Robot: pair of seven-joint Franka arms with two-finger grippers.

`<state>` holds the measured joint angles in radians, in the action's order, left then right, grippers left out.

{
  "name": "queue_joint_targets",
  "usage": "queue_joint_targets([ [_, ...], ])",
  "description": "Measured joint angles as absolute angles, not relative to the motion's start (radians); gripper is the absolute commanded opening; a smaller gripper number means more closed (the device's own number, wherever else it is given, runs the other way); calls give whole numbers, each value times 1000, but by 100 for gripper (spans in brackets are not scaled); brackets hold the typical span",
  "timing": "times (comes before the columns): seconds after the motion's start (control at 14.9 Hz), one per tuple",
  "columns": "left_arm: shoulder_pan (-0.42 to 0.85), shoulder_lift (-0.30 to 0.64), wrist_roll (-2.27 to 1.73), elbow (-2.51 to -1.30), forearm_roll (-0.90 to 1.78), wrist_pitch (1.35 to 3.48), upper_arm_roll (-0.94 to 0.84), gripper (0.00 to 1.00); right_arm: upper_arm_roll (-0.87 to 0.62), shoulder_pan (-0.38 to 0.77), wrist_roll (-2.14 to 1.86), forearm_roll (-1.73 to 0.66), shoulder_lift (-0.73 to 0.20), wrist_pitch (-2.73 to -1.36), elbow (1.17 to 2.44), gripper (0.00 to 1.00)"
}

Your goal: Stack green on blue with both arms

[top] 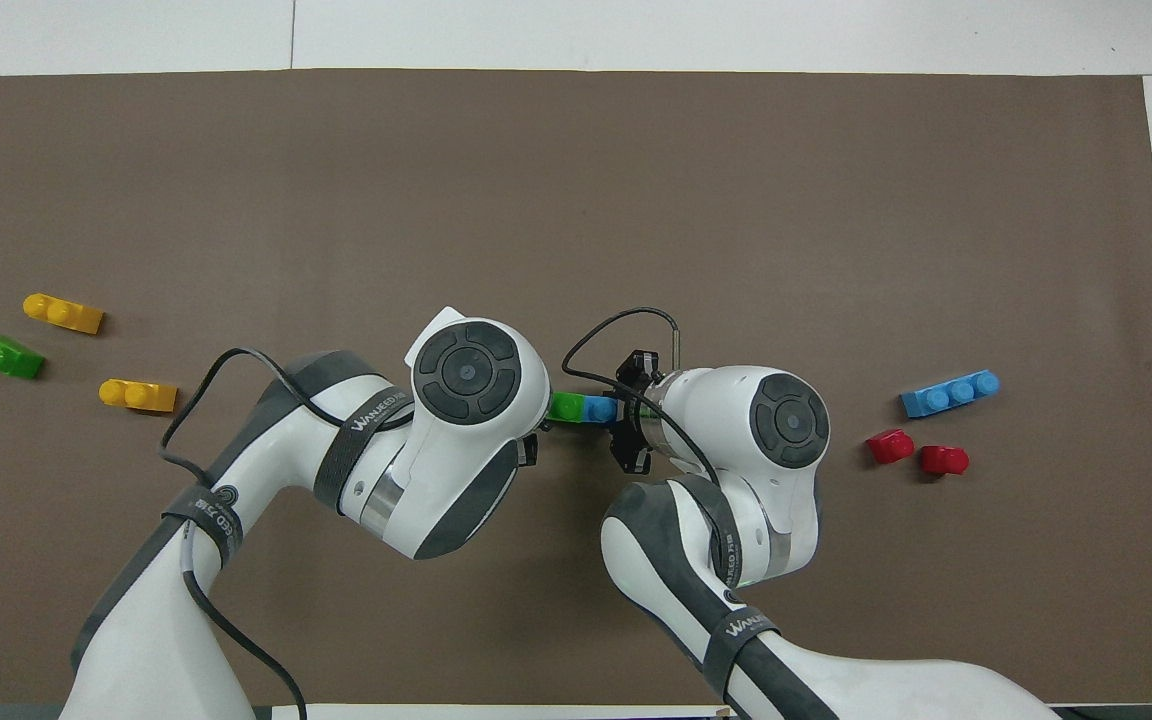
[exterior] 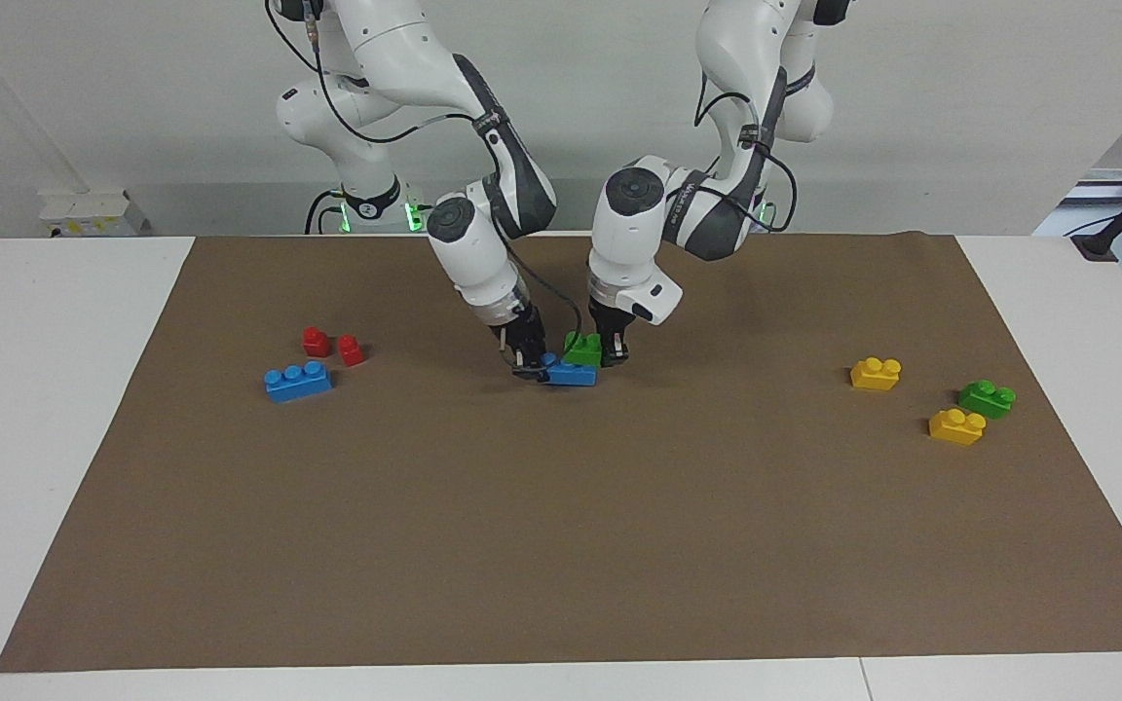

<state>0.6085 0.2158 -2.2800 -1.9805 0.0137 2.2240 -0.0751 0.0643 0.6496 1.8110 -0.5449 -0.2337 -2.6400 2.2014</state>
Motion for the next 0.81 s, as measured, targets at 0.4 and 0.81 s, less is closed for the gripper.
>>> queue_joint_targets([
  [0.4,620,231,-2285,-1980,5,2243,-76,0,64,650,1811,-545,-236,-2642,2205,11],
  [0.81,624,245,-2295,-1980,-1,2254,-76,0,64,650,1811,-545,-236,-2643,2206,11],
])
